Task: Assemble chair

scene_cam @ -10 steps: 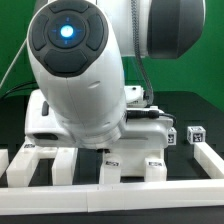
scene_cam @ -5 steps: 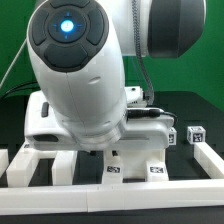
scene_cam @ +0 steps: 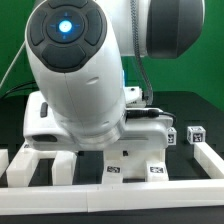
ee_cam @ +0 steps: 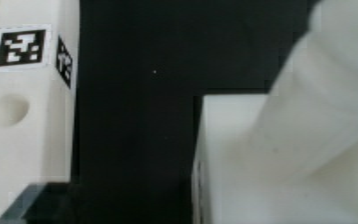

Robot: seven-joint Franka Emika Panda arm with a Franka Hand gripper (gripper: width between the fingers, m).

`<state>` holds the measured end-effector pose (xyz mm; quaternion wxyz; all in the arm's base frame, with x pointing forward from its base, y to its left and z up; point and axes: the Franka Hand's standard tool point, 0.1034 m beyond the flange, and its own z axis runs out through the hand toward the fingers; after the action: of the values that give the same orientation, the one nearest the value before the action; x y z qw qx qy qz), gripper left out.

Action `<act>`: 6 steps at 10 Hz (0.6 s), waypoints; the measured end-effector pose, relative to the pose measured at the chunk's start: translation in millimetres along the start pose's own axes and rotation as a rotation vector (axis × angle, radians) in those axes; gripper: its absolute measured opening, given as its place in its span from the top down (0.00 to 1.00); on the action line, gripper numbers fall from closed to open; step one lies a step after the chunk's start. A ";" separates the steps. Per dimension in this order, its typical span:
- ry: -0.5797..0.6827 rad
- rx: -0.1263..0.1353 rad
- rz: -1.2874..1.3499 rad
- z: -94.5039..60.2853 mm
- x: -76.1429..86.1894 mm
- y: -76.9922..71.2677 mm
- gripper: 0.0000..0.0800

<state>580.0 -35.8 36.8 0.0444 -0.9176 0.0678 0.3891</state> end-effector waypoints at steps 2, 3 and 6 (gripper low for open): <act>0.000 0.000 0.000 0.0 0.0 0.3 0.19; 0.000 0.000 0.001 0.0 0.0 0.4 0.19; 0.000 0.001 0.001 0.0 0.0 0.9 0.19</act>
Offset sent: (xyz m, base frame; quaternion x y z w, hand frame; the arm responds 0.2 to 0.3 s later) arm 0.0000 0.0000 0.0000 0.0000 0.0000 0.0000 1.0000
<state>579.9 -36.7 36.7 0.0446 -0.9176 0.0685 0.3891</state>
